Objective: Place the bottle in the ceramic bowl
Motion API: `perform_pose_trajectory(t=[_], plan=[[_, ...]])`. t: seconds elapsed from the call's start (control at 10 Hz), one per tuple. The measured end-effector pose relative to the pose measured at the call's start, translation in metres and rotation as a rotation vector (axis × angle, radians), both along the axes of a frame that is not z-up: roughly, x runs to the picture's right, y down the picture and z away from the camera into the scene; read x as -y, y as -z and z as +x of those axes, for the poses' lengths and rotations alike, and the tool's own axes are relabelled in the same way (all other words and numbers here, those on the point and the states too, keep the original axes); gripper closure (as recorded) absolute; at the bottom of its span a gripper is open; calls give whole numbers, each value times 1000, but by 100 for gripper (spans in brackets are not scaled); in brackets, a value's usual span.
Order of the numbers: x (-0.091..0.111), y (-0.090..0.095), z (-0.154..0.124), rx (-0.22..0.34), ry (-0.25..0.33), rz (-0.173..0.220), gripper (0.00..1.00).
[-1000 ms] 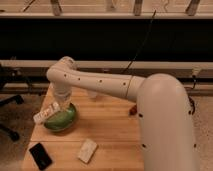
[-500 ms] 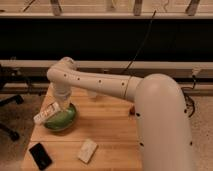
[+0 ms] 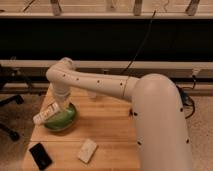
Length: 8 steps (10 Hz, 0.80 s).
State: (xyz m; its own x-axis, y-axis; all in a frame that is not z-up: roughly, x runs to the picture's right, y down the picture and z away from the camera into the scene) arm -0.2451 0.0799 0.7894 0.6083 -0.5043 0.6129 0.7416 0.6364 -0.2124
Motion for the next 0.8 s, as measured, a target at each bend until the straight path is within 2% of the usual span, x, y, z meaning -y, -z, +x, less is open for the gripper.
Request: perform_pose_trajectory(t=[0.3, 0.4, 0.5, 0.8], plan=[[3, -3, 3, -10, -19, 4, 40], [4, -4, 6, -13, -27, 2, 28], [4, -5, 7, -14, -32, 0, 22], [5, -6, 13, -3, -45, -9, 20]])
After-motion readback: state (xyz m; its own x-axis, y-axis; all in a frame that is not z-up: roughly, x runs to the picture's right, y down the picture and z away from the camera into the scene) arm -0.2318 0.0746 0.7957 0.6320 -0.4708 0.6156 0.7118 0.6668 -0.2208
